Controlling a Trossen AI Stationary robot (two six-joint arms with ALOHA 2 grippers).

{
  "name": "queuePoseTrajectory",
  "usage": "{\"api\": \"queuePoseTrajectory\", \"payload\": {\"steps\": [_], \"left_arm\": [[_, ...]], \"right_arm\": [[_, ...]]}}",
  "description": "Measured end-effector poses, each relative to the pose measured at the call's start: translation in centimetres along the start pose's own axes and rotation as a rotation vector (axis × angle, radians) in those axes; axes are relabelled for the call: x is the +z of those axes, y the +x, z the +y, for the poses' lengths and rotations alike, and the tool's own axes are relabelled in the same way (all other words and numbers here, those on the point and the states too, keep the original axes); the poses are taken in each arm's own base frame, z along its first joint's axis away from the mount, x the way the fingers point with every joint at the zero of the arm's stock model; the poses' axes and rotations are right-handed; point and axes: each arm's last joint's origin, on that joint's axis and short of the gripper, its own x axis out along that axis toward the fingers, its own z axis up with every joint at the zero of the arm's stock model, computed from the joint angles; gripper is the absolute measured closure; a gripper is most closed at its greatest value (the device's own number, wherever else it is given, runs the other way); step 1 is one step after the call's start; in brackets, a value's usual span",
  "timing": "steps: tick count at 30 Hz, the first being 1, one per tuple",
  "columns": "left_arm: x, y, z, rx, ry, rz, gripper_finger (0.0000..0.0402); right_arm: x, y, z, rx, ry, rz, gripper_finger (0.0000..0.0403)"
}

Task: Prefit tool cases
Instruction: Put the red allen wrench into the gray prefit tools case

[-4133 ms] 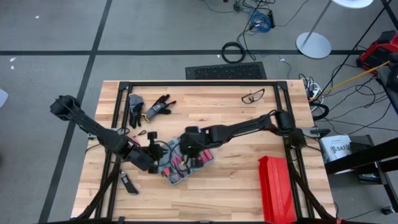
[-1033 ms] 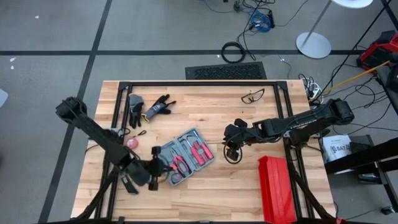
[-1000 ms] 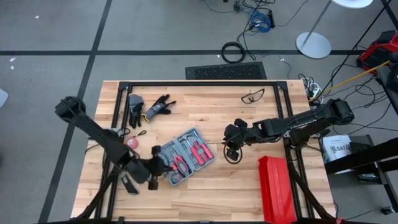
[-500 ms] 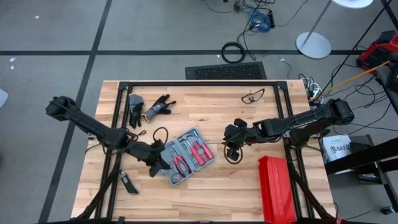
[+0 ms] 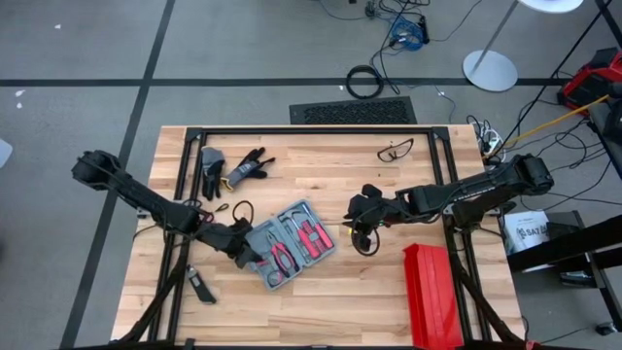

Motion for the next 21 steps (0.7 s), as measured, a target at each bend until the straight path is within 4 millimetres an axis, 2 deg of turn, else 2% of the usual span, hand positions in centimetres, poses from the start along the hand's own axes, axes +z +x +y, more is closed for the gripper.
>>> {"api": "queuePoseTrajectory", "payload": {"steps": [5, 10, 21], "left_arm": [[-0.1, 0.0, 0.5, 0.009, -0.009, -0.001, 0.0394], [0.0, 0.0, -0.1, -0.124, -0.022, -0.024, 0.0394], [-0.1, 0.1, 0.5, -0.071, -0.083, -0.033, 0.0394]], "right_arm": [[0.2, 0.0, 0.1, 0.009, -0.004, -0.021, 0.0323], [0.1, 0.4, 0.1, 0.003, -0.017, -0.008, 0.0323], [-1.5, 3.9, 0.3, -0.041, -0.047, 0.102, 0.0323]]}}
